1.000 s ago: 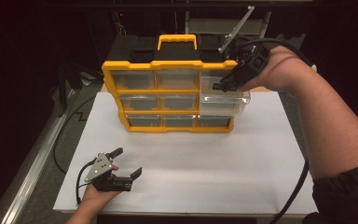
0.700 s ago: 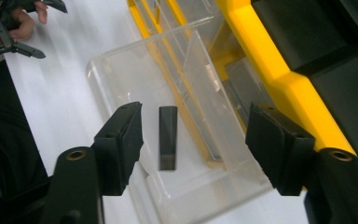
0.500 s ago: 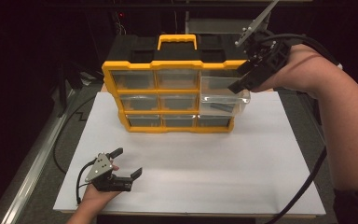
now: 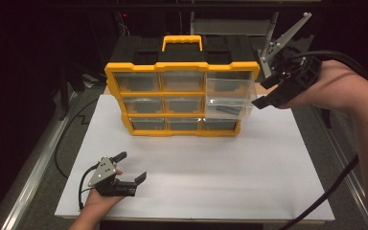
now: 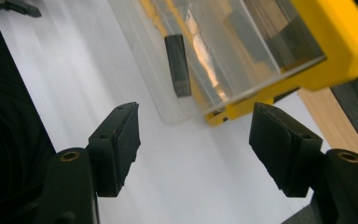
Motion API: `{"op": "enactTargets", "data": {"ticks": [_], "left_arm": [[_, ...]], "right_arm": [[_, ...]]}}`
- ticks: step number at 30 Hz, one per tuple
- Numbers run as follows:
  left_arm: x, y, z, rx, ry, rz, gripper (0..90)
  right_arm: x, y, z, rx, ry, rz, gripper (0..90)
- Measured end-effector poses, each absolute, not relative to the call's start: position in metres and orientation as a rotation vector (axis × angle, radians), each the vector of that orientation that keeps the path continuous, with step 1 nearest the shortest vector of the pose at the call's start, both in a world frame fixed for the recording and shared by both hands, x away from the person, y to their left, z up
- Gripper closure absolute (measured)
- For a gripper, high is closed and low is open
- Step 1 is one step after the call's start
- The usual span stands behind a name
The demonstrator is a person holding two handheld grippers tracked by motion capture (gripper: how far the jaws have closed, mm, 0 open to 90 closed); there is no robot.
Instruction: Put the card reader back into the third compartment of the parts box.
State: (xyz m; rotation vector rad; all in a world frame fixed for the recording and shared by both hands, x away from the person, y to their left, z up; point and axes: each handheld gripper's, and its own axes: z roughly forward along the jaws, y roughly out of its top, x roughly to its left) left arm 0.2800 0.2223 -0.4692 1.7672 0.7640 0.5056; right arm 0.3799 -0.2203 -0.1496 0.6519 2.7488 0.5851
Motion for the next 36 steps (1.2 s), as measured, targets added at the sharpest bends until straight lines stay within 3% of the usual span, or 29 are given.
{"op": "enactTargets", "data": {"ticks": [20,36], "left_arm": [[0.280,0.223,-0.469,1.761,0.766,0.503,0.3],[0.279,0.223,-0.469,1.761,0.765,0.504,0.3]], "right_arm": [[0.356,-0.247,-0.179,0.715,2.735,0.520,25.9],[0.348,-0.248,-0.230,0.755,2.745,0.488,0.3]]}}
